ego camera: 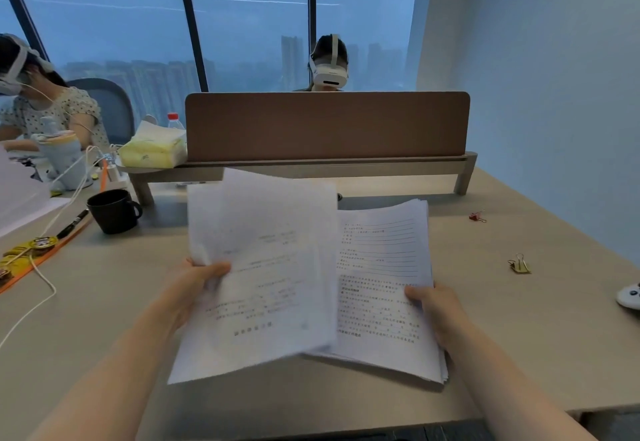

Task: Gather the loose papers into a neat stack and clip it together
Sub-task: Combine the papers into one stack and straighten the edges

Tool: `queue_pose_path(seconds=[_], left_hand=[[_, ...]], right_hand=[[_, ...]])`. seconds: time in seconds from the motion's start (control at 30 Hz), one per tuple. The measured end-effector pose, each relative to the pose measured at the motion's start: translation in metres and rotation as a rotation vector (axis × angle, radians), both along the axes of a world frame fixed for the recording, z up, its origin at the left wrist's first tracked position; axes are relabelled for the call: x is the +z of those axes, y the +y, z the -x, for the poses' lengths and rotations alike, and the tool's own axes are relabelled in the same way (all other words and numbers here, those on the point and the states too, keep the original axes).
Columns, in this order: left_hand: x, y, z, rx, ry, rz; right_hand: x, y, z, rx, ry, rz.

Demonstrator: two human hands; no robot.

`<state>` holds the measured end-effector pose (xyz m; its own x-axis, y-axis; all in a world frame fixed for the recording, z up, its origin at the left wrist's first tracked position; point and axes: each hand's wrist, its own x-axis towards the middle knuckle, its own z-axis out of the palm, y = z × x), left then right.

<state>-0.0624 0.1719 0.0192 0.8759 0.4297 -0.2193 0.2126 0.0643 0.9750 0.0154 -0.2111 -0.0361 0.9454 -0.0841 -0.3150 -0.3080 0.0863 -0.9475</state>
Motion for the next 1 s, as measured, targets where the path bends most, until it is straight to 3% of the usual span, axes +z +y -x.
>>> queue_pose_path(seconds=[0.4, 0.57, 0.7, 0.93, 1.0], left_hand=[[-0.040, -0.097, -0.026, -0.079, 0.051, -0.191], [-0.041, -0.115, -0.032, -0.111, 0.081, -0.316], [-0.038, -0.127, -0.036, -0.113, 0.082, -0.385], [-0.043, -0.127, -0.043, -0.032, 0.047, -0.486], [-0.044, -0.118, -0.044, 0.009, 0.033, -0.617]], right_hand=[[0.004, 0.003, 0.005, 0.066, 0.003, 0.079], [0.011, 0.000, 0.010, 0.147, -0.081, 0.127], [0.011, 0.002, 0.009, 0.239, -0.036, 0.126], [0.004, 0.001, 0.003, 0.204, 0.012, 0.154], [0.003, -0.001, 0.001, 0.175, 0.021, 0.125]])
